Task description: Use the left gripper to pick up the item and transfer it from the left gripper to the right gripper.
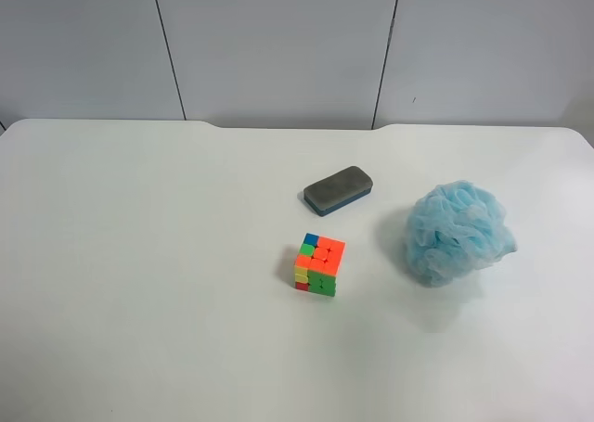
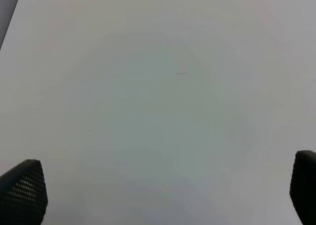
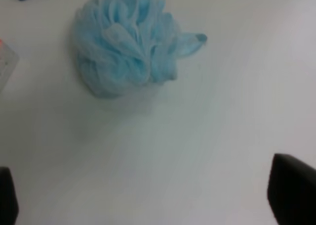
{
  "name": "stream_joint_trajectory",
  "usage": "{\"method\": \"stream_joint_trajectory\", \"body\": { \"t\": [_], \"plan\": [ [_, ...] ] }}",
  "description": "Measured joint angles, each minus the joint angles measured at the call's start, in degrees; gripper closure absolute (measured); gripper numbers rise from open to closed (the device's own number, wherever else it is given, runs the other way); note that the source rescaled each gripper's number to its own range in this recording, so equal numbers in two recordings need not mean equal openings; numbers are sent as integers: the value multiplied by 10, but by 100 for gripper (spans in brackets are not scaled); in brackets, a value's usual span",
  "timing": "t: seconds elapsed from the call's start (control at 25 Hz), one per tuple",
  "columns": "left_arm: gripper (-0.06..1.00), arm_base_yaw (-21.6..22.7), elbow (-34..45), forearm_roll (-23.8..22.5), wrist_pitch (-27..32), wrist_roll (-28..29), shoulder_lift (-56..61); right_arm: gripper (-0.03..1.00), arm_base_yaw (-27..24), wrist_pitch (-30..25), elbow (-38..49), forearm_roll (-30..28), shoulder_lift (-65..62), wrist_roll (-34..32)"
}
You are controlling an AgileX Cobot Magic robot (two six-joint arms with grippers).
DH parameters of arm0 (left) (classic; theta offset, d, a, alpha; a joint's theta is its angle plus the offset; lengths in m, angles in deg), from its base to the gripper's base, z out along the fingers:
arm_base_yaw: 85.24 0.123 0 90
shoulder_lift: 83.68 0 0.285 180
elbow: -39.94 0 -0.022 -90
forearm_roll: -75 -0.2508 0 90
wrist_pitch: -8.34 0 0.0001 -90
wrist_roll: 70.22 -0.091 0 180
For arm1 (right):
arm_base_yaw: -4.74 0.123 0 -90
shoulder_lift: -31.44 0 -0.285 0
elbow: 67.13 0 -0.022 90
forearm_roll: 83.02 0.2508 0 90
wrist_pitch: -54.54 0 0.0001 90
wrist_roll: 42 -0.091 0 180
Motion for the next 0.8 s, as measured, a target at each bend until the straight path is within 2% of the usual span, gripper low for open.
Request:
{"method": "stream_joint_trajectory", "body": {
  "t": [0.4, 0.68, 0.8],
  "plan": [
    [-6, 0, 0, 0, 0, 0, 0, -3, 0, -2, 72, 25, -206, 0],
    [-6, 0, 0, 0, 0, 0, 0, -3, 0, -3, 117, 25, -232, 1],
    [-6, 0, 0, 0, 0, 0, 0, -3, 0, 20, 121, 24, -232, 7]
  ]
}}
